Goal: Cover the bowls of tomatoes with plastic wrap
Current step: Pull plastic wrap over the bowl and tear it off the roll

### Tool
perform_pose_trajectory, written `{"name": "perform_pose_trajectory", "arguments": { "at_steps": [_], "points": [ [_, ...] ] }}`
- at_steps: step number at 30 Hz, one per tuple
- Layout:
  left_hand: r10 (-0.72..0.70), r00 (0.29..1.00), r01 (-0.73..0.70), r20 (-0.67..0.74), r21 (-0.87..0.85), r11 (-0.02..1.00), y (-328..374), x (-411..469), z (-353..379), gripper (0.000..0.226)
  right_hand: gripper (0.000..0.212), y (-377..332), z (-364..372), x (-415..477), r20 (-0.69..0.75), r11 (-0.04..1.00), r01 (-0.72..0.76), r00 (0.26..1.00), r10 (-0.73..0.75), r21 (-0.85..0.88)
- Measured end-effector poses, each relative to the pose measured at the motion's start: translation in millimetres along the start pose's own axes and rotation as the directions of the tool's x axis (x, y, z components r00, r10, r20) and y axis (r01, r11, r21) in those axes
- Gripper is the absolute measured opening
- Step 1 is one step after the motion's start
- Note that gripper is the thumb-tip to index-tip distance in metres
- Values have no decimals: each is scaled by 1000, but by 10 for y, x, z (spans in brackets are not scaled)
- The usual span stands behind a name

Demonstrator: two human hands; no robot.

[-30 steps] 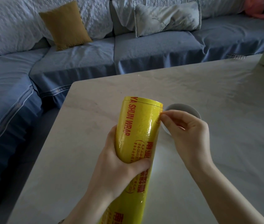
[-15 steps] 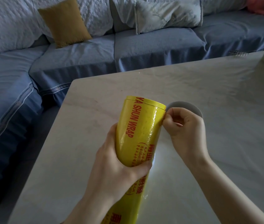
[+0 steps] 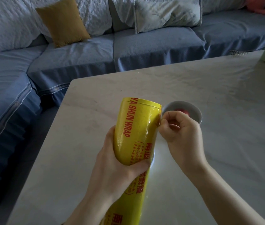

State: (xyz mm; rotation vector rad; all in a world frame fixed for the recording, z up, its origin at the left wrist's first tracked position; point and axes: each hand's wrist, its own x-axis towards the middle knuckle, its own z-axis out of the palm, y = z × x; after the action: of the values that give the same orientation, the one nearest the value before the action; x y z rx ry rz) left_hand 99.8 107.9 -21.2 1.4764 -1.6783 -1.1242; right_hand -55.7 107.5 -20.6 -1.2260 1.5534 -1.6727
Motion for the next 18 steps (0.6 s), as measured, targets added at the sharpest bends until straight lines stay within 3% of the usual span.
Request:
{"name": "perform_pose_trajectory", "arguments": {
  "at_steps": [6, 13, 16, 18],
  "points": [
    [-13, 1000, 14, -15, 43, 999, -15, 14, -22, 85, 23, -17, -22, 26, -63, 978, -128, 988, 140, 165],
    [-39, 999, 38, 8, 111, 993, 22, 8, -40, 76, 10, 25, -97, 55, 65, 837, -343, 934, 350, 427],
    [-36, 999, 34, 9, 145, 989, 63, -5, -31, 74, 50, 88, -116, 41, 113, 884, -328, 945, 308, 333],
    [-35, 999, 34, 3, 170, 985, 73, -8, -30, 77, 41, 102, -117, 36, 137, 895, -335, 942, 308, 293]
  ]
}}
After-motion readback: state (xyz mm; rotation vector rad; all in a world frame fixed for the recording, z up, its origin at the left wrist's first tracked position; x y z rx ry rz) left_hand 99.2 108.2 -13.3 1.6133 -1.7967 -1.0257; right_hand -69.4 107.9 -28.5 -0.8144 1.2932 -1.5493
